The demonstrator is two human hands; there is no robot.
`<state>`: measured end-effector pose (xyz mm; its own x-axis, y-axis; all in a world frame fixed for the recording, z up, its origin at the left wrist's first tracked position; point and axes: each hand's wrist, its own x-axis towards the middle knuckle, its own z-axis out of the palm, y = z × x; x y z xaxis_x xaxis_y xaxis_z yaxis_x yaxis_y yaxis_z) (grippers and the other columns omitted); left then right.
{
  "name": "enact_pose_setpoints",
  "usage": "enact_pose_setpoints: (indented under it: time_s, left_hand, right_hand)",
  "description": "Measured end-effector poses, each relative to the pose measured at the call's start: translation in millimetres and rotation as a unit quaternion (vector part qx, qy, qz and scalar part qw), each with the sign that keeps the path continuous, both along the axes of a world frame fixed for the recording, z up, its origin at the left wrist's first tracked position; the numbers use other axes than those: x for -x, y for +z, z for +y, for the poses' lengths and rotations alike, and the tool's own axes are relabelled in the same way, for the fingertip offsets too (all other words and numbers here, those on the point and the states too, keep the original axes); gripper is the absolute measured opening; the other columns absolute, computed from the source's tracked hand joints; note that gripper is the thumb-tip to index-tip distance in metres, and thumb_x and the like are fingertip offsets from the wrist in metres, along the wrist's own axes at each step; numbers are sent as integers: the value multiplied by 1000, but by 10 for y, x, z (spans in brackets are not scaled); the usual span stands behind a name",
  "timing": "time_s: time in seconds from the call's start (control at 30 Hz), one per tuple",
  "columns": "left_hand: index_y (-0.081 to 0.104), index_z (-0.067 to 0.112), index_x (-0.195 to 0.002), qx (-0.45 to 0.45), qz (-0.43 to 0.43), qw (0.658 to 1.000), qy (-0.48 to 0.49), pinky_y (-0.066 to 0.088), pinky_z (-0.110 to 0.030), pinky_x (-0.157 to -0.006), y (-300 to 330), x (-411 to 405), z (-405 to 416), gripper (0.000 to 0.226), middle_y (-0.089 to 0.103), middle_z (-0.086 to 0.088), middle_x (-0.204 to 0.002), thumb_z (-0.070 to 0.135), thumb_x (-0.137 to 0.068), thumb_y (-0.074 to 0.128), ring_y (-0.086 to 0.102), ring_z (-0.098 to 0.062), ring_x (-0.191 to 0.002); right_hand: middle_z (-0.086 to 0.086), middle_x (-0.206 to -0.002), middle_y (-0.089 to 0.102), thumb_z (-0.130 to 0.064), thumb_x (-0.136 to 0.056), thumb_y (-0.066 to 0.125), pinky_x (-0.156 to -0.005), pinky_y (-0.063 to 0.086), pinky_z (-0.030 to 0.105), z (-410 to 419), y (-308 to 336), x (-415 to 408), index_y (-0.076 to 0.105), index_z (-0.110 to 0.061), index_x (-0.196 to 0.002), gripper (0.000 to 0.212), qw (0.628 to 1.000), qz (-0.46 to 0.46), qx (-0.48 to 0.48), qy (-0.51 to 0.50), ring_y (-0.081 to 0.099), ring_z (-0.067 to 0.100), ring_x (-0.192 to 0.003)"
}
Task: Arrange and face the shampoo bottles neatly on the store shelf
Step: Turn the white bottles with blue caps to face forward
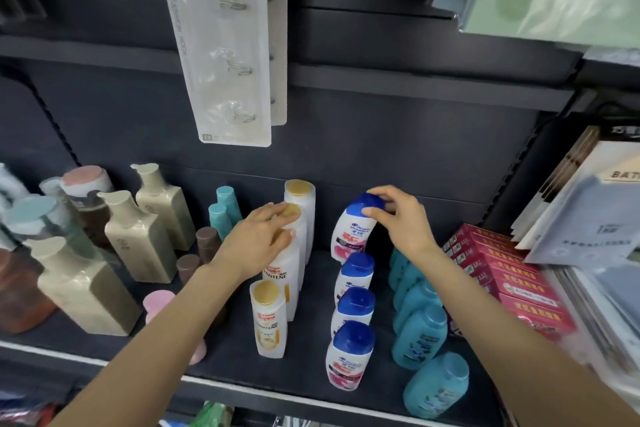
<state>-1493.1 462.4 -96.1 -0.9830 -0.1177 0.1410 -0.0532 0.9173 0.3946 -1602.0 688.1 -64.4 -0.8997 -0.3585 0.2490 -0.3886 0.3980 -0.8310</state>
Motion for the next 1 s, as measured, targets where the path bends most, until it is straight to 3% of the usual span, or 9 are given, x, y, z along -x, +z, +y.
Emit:
enact_pose_setpoints:
  time_s: [0.13,0.27,0.37,0.43,0.57,0.67,0.8,0.9,1.0]
  left_hand:
    - [49,25,-135,4,63,998,14,19,-30,-114,91,28,115,39,32,-1,-151,30,-97,46,21,-19,-141]
    - [53,18,-131,-95,97,991,3,32,-26,-101,319,83,361,36,52,-4,-133,27,-97,47,46,-21,-122]
    - [63,15,-111,-243,49,966,72,49,-32,-89,508,109,535,41,71,-7,-97,44,-96,39,67,-22,-86]
    - [60,13,-108,-365,-33,923,115,54,-31,-73,587,110,628,49,72,-10,-81,54,-95,35,70,-24,-68]
    - [58,10,-116,-575,-164,790,132,54,-25,-62,662,45,642,59,73,-15,-92,60,-90,41,72,-22,-79]
    - [55,10,-122,-680,-167,703,125,57,-23,-58,699,-32,623,49,71,-18,-98,46,-90,55,72,-19,-76]
    - [56,10,-119,-752,-92,642,113,60,-29,-66,732,-110,626,36,71,-17,-99,28,-88,61,71,-22,-78]
    - [60,12,-110,-733,0,676,76,57,-32,-84,748,-200,621,24,67,-17,-113,18,-87,63,70,-24,-92]
    - [63,23,-110,-631,74,770,54,49,-39,-97,749,-311,618,29,66,-11,-116,16,-81,68,65,-22,-104]
  right_hand:
    - [-12,-90,65,-9,-82,71,-79,51,25,136,292,-59,65,-19,-100,22,990,-21,133,-31,59,0,-80]
    - [-8,-90,67,-6,-86,65,-73,52,20,251,498,-139,64,-18,-100,19,957,-98,271,-38,62,5,-83]
    - [0,-94,68,-6,-88,62,-72,54,19,333,542,-210,63,-15,-98,14,920,-157,357,-26,65,8,-86]
    - [3,-96,68,-6,-88,60,-73,56,20,377,534,-244,63,-13,-98,13,898,-189,398,-22,66,10,-86]
    - [3,-98,70,-5,-90,57,-85,55,24,431,512,-308,64,-12,-102,16,873,-210,441,-4,66,13,-93]
    - [7,-107,68,-4,-91,55,-87,54,24,443,514,-386,62,-10,-110,21,867,-205,454,23,65,15,-100]
    - [8,-119,66,-7,-94,51,-93,51,25,440,532,-483,57,-13,-124,31,849,-221,477,53,63,15,-110]
    - [7,-123,64,-18,-96,51,-98,49,27,433,553,-532,52,-16,-132,36,852,-251,456,50,62,15,-112]
    - [8,-122,63,-15,-96,52,-93,51,27,449,529,-555,52,-17,-132,36,860,-261,436,31,63,14,-107]
